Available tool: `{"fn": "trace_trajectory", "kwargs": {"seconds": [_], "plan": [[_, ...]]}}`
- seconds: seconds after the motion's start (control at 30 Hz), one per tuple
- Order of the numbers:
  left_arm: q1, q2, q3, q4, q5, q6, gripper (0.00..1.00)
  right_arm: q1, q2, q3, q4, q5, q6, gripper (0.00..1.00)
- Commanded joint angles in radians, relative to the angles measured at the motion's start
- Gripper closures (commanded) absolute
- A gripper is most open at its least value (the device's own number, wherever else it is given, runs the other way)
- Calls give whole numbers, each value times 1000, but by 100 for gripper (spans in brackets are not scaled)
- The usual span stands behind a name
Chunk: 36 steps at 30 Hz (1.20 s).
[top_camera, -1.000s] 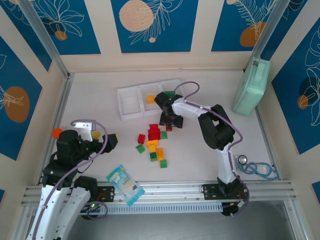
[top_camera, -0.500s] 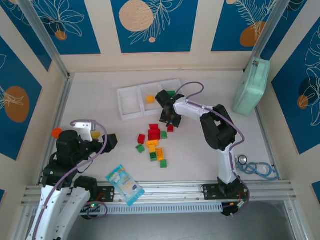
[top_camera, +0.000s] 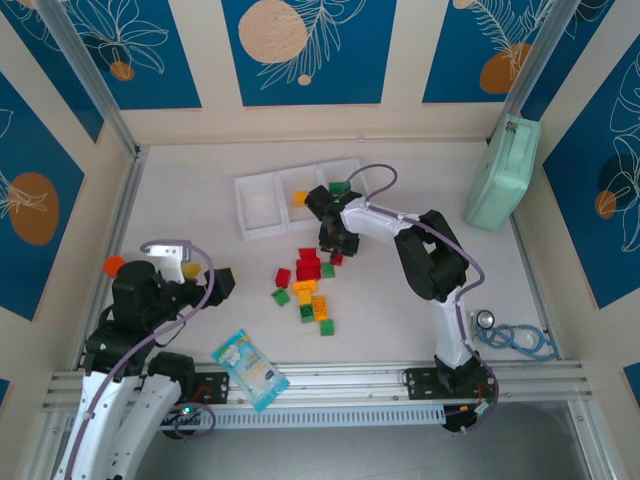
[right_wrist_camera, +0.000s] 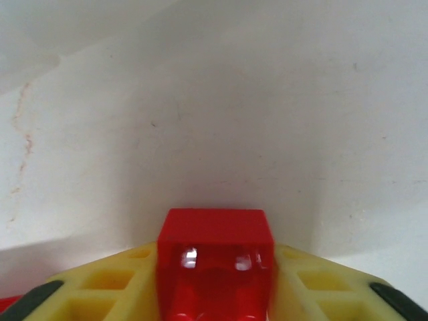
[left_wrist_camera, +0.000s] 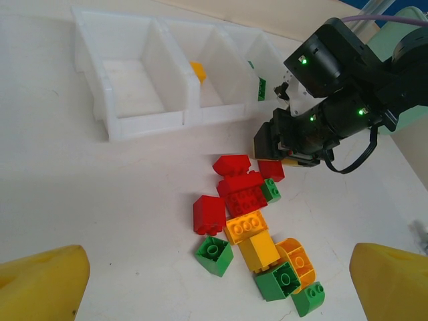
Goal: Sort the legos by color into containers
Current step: Pick up the lego from the center of the table, then place the lego in the container.
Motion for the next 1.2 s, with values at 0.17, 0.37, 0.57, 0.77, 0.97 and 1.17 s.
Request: {"fn": "trace_trajectory", "kwargs": {"seconds": [0.17,0.37,0.57,0.77,0.97,1.17], "plan": [[-6,-12,-4,17,11,6,0,41,-74,112,-78,74,-116,77],[-6,-13,-3,17,8,6,1,84,-158,201,-9,61,-235,79],[-5,-19,-1,14,1,7,1,118,-80,367,161,-109,-420,80],[-6,-49,1,9,-23,9,1,127,175,704,78,-210,-511,81],[-5,-84,-1,10,-44,9,1,130,355,923,42,-273,-581,80],[-6,-84,-1,11,-41,10,1,122,442,980,58,-301,-593,78]]}}
